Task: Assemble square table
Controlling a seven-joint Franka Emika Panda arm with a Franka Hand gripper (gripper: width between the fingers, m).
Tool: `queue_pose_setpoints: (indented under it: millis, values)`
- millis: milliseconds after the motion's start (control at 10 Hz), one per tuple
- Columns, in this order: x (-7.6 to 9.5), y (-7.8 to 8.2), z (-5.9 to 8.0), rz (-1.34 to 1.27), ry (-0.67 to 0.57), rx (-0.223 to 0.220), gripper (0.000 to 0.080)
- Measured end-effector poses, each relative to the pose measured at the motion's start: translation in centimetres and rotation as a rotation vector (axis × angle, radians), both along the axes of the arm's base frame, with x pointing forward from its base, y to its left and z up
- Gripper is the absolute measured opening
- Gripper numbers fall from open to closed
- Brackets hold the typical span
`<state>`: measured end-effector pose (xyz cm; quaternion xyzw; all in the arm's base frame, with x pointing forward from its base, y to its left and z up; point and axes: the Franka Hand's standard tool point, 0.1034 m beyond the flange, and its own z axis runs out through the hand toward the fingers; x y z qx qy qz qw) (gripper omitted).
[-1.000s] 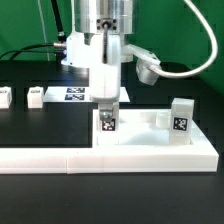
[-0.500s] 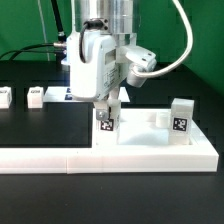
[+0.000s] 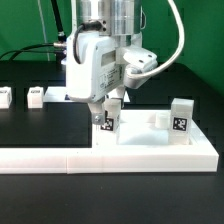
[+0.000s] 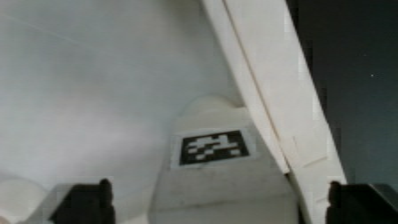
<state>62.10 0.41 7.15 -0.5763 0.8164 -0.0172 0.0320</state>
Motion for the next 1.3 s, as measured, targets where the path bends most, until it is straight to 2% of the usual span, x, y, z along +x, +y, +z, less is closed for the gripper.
queue_pose_setpoints:
  millis: [300, 600, 800, 1000, 1300]
  values:
    - [0.0, 0.2, 0.8, 0.187, -0.014, -0.008, 0.0644]
    - [-0.3, -0.7, 1.5, 0.442, -0.045, -0.020, 0.0649]
    - [-0.7, -1.2, 1.6, 0.568, -0.043, -0.009, 0.0649]
    - [-0.6, -0.8, 2.1, 0.572, -0.047, -0.004, 0.0649]
    - [-0.7, -0.8, 2.0, 0.574, -0.044, -0.004, 0.0649]
